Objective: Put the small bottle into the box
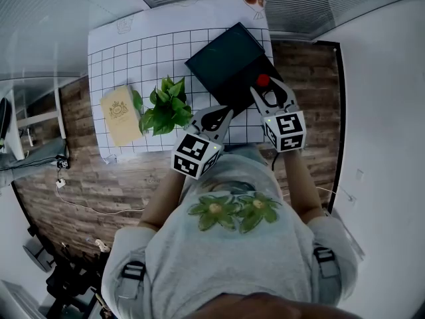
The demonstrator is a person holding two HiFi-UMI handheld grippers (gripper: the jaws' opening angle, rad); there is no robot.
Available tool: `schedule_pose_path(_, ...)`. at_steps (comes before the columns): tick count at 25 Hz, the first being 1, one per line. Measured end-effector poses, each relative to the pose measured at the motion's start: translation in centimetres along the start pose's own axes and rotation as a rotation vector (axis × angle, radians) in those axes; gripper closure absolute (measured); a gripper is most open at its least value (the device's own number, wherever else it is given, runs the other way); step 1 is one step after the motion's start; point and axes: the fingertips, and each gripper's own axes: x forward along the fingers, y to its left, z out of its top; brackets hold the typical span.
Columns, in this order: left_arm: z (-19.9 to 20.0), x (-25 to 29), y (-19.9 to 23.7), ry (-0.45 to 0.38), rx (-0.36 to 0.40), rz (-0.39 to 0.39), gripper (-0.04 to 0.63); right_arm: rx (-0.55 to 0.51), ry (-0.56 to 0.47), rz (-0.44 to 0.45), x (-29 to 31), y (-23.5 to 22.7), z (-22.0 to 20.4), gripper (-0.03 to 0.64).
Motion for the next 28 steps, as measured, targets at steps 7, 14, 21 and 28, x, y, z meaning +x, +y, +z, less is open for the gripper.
schedule_pose_path(7,-0.3,0.1,0.2,0.003,-0.002,0.003,0.588,-0.002,0.010,0.001,0.5,0.0,-0.5,0.417)
schedule_pose_path(14,-0.4,0.1,0.2,0.007,-0.004,0.005,0.588,0.005,0.025,-0.002,0.9,-0.3,-1.2,0.417)
schedule_pose_path(21,-0.4,0.1,0.3,0.009,-0.007,0.008,0.588,0.004,0.034,-0.006,1.0,-0.4,-1.7,0.417)
schedule_pose_path(28,-0.5,0.3,0.4,0.011,-0.011,0.010,0.588,0.006,0.043,-0.003,1.3,-0.6,-2.1,0.417)
